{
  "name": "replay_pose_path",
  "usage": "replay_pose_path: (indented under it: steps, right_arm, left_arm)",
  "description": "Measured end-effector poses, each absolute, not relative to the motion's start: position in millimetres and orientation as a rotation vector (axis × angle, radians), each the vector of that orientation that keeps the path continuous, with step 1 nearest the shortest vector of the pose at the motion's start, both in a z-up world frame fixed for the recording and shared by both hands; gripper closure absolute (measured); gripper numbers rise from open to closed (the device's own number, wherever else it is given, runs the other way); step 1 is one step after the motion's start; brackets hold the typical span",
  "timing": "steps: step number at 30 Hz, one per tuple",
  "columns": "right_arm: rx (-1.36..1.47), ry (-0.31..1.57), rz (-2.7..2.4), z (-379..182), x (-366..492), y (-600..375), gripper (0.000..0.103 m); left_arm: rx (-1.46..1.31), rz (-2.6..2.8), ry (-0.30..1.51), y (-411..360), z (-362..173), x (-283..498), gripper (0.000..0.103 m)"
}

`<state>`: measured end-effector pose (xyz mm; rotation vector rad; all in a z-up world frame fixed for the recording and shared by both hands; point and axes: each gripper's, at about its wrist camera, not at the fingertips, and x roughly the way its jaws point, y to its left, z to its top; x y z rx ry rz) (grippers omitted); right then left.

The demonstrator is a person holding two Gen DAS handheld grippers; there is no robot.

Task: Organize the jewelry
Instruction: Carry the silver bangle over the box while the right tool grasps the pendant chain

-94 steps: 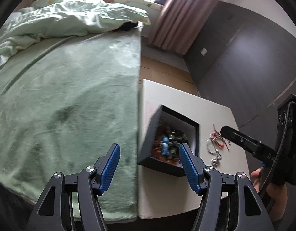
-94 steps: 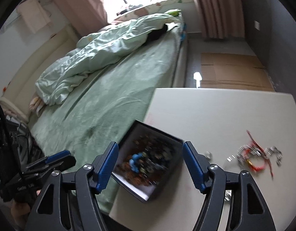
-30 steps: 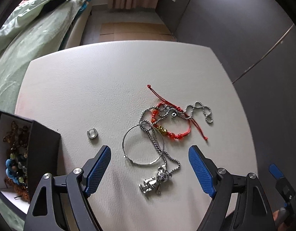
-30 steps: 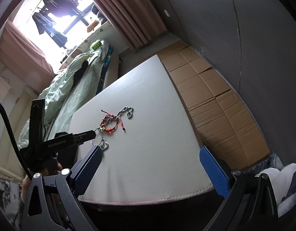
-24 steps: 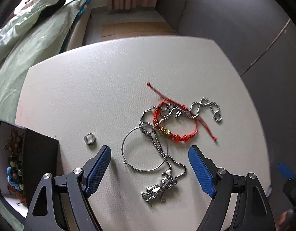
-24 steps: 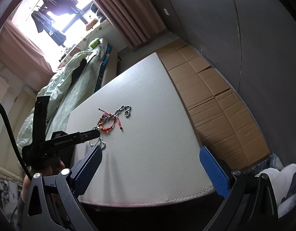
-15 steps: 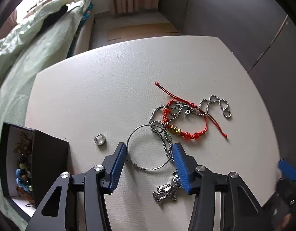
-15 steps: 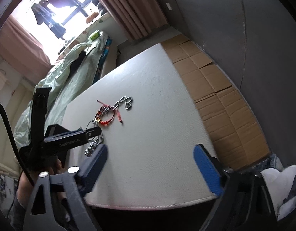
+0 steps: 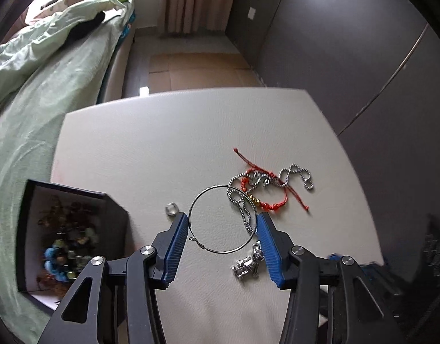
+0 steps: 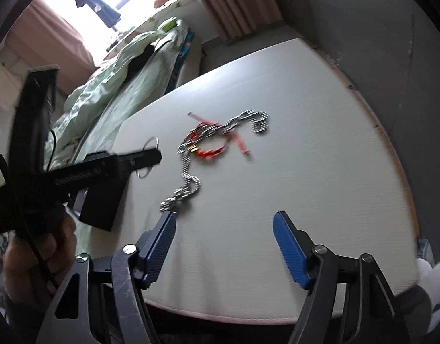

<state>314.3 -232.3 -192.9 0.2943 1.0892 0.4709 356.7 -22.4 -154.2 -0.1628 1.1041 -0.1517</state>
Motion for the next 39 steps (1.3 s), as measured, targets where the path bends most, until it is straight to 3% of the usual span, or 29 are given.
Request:
replay_pose_path:
  steps: [3, 15, 25, 28, 32, 39]
  right_arm:
    - [0.297, 1.111, 0.503, -198, 316, -215, 0.040]
    - [0.224, 1.136, 0.416, -204, 334, -155, 0.040]
    - [-0.032, 1.099, 0.240, -202, 347, -109, 0.041]
    - [-0.102, 1.074, 0.205, -202, 340, -106, 0.051]
    - [-0.082, 1.070, 0.183, -199, 335, -122, 0.082]
    - [0.078, 1.090, 0.303, -200, 326, -165, 0.083]
  left_arm:
    - [-0.184, -0.154, 1.079, -12, -144, 352, 0.052]
    - [-0.263, -0.116, 0.984, 51, -113, 324, 0.052]
    - [-0.328, -0.059, 0.956, 96, -111, 306, 0.052]
    - [-0.345, -0.056, 0.952, 102, -113, 302, 0.052]
    - [-0.355, -0.061, 0.963, 102, -119, 300, 0.052]
    - [-0.361, -0.070, 0.957, 98, -120, 294, 0.052]
